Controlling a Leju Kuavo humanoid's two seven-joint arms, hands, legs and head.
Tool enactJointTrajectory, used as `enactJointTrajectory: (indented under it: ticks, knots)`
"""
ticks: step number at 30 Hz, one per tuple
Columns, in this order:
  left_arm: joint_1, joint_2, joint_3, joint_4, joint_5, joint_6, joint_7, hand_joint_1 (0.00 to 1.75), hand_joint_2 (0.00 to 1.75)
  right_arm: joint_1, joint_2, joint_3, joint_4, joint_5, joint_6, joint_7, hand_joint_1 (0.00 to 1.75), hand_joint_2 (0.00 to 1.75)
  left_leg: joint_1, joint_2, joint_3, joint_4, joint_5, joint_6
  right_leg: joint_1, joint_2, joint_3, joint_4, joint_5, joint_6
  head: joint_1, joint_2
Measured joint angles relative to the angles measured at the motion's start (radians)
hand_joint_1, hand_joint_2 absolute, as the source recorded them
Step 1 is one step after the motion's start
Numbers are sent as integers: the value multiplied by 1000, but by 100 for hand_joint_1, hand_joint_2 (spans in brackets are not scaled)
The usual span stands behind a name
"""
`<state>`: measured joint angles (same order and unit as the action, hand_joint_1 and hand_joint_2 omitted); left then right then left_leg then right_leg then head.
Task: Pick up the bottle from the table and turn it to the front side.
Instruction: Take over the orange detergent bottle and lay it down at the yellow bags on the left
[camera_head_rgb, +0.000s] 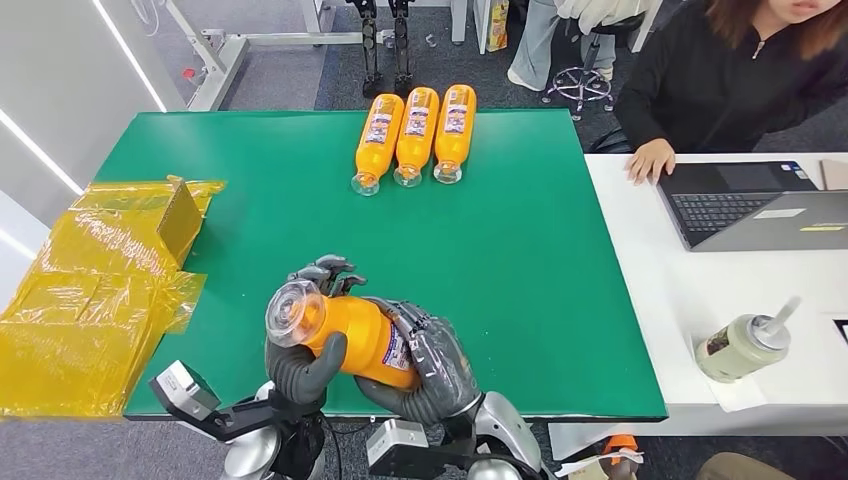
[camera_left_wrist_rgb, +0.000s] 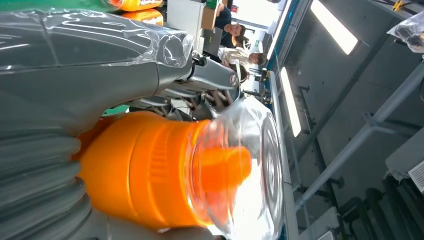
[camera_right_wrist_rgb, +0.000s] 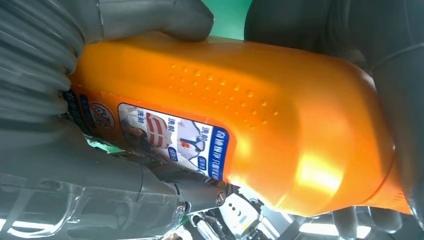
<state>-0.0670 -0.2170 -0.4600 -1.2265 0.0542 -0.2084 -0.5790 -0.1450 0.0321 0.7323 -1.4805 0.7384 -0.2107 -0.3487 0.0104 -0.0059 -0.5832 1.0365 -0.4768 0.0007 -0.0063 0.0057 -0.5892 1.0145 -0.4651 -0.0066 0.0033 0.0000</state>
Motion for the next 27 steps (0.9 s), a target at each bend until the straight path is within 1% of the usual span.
enactJointTrajectory:
  ticks: [6, 7, 10, 11, 18, 23, 25, 27]
  knots:
    - [-4, -5, 0, 11, 4, 8, -9, 175, 175, 12, 4, -16, -7, 19, 17, -1, 175, 175, 0, 0, 0, 0, 0, 0, 0, 0, 0, 0, 0, 0, 0, 0]
    - [-4, -5, 0, 12, 5, 10, -9, 175, 175, 13, 4, -17, -7, 19, 19, -3, 166, 175, 0, 0, 0, 0, 0, 0, 0, 0, 0, 0, 0, 0, 0, 0]
    - [-4, -5, 0, 12, 5, 16, -10, 175, 175, 14, 4, -19, -3, 20, 22, -9, 35, 175, 0, 0, 0, 0, 0, 0, 0, 0, 0, 0, 0, 0, 0, 0]
    - [-4, -5, 0, 12, 5, 18, -10, 175, 175, 14, 5, -19, -1, 20, 23, -13, 0, 175, 0, 0, 0, 0, 0, 0, 0, 0, 0, 0, 0, 0, 0, 0]
    - [-6, -5, 0, 20, 5, 24, -11, 175, 175, 25, 12, -19, 4, 35, 28, -26, 0, 175, 0, 0, 0, 0, 0, 0, 0, 0, 0, 0, 0, 0, 0, 0]
    - [-10, -5, 0, 21, 16, 25, -13, 175, 175, 40, 23, -26, -4, 33, -9, -37, 0, 175, 0, 0, 0, 0, 0, 0, 0, 0, 0, 0, 0, 0, 0, 0]
    - [-18, -6, 0, 25, 25, 28, -11, 175, 175, 51, 28, -31, -18, 22, -52, -70, 0, 175, 0, 0, 0, 0, 0, 0, 0, 0, 0, 0, 0, 0, 0, 0]
    - [-31, -6, 5, 39, 39, 43, -2, 175, 175, 60, 33, -32, -49, 5, -112, -136, 0, 175, 0, 0, 0, 0, 0, 0, 0, 0, 0, 0, 0, 0, 0, 0]
